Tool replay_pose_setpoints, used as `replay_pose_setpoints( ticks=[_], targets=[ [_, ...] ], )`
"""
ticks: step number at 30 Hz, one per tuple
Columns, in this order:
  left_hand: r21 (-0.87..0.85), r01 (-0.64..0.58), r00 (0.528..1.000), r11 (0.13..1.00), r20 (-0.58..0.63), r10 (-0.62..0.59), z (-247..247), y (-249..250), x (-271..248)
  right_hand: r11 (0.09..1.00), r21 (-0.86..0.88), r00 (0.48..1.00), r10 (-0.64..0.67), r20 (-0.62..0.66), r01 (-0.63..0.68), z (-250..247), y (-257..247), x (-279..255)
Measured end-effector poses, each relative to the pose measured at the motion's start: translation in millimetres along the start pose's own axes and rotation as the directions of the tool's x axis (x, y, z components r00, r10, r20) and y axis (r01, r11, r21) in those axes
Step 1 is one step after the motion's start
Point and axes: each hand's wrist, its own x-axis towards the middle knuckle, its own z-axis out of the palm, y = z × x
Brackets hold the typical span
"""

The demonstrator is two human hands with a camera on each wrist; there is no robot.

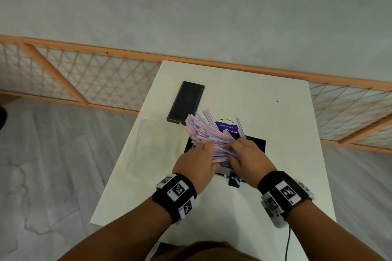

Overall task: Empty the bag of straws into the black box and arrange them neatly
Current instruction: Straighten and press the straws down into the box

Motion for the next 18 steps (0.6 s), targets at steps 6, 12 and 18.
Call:
replay_pose_setpoints(
  ticks=[6,12,18],
  targets=[
    [0.060,0.017,1.000,0.998,0.008,-0.018,-13,-32,14,0.997,-0.069,0.984,0.052,0.169,-0.041,4,13,-1],
    [-0.031,-0.028,0.992,0.999,-0.120,0.024,-7,-26,1,0.999,-0.032,0.991,0.016,0.135,-0.012,2,12,7],
    [0.121,-0.292,0.945,0.949,-0.119,0.306,17,-9,4,1.000,0.010,0.991,0.026,0.134,-0.027,3,11,3]
  ],
)
